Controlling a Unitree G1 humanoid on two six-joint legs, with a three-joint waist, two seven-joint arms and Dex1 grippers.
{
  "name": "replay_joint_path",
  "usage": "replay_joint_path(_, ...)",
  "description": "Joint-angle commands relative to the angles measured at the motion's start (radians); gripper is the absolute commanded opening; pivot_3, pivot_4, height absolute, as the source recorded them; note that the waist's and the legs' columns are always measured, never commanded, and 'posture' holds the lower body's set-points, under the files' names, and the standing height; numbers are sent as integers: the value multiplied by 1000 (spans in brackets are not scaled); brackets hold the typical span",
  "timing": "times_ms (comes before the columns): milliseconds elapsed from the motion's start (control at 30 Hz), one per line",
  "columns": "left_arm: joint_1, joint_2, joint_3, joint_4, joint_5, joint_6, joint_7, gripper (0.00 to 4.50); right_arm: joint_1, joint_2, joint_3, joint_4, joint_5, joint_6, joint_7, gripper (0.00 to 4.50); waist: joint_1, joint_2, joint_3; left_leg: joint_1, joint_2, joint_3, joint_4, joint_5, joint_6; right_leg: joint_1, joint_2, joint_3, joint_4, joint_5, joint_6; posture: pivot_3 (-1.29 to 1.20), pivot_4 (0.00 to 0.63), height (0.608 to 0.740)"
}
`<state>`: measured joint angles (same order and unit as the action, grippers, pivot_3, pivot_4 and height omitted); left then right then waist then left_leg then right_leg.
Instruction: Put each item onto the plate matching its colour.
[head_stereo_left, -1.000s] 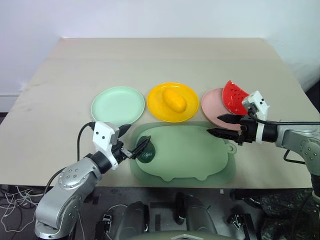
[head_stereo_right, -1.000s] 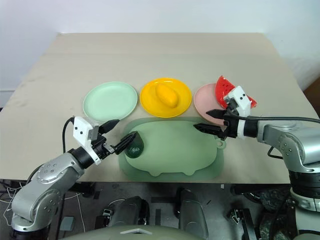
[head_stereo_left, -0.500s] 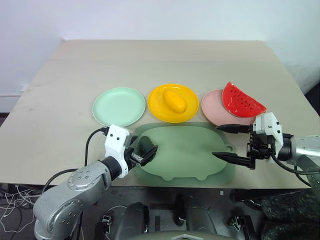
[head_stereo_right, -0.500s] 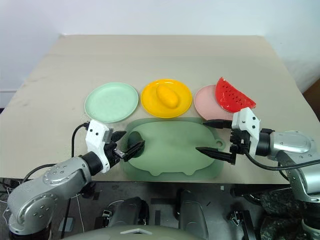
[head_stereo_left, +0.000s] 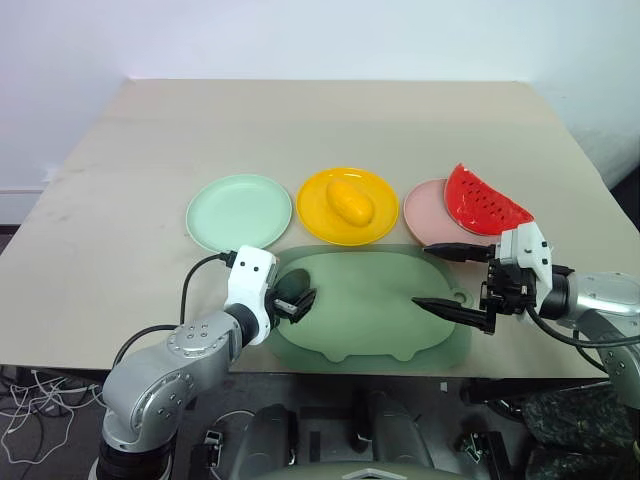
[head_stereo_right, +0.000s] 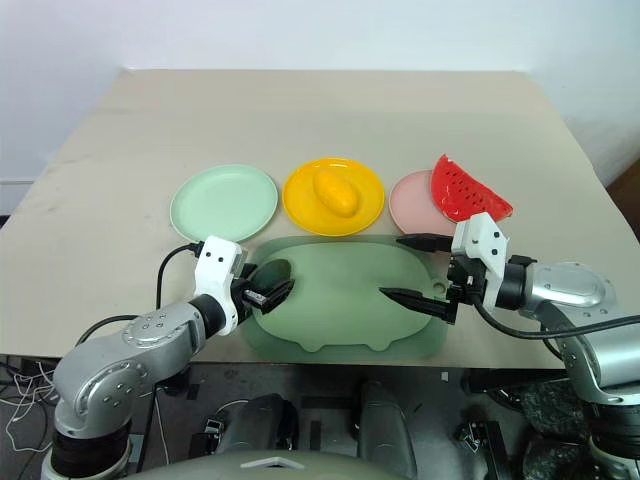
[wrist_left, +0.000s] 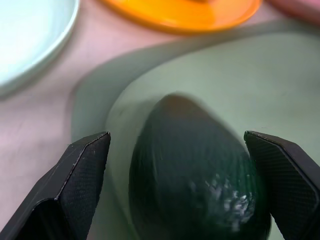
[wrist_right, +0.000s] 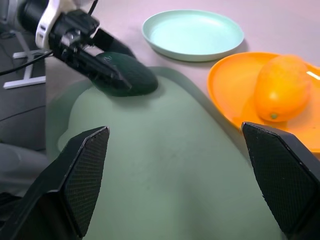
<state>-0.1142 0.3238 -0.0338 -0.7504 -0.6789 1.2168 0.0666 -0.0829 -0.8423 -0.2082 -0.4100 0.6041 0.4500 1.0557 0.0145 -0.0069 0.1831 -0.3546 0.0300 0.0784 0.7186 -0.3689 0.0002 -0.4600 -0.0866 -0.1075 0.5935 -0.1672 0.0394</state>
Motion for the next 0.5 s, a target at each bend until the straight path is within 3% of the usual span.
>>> replay_joint_path(33, 1, -1, -14, -21, 14, 3, -17, 4500, -9, 5, -6, -36, 14, -1, -15, 4465, 1, 0, 0, 0, 0, 0, 0, 0, 0, 0, 0, 0, 0, 0, 0, 0, 150, 733)
replay_joint_path(267, 4, 12, -35, -11, 52, -48, -75, 4500, -16, 16, 17, -41, 8, 3, -43, 4465, 0, 0, 0, 0, 0, 0, 0, 0, 0, 0, 0, 0, 0, 0, 0, 0, 150, 733)
replay_joint_path(367, 22, 30, -53, 2, 83, -93, -110, 3894, -21, 19, 28, -46, 7, 4, -57, 4500, 0, 0, 0, 0, 0, 0, 0, 0, 0, 0, 0, 0, 0, 0, 0, 0, 150, 733)
replay_joint_path(433, 31, 33, -55, 10, 92, -105, -123, 3236, -23, 20, 33, -45, 6, 4, -62, 4500, 1, 0, 0, 0, 0, 0, 0, 0, 0, 0, 0, 0, 0, -1, -2, 0, 150, 733)
replay_joint_path(500, 38, 37, -60, 18, 104, -120, -140, 3191, -26, 20, 35, -42, 5, 2, -64, 4500, 1, 0, 0, 0, 0, 0, 0, 0, 0, 0, 0, 0, 0, -1, -2, 0, 150, 733)
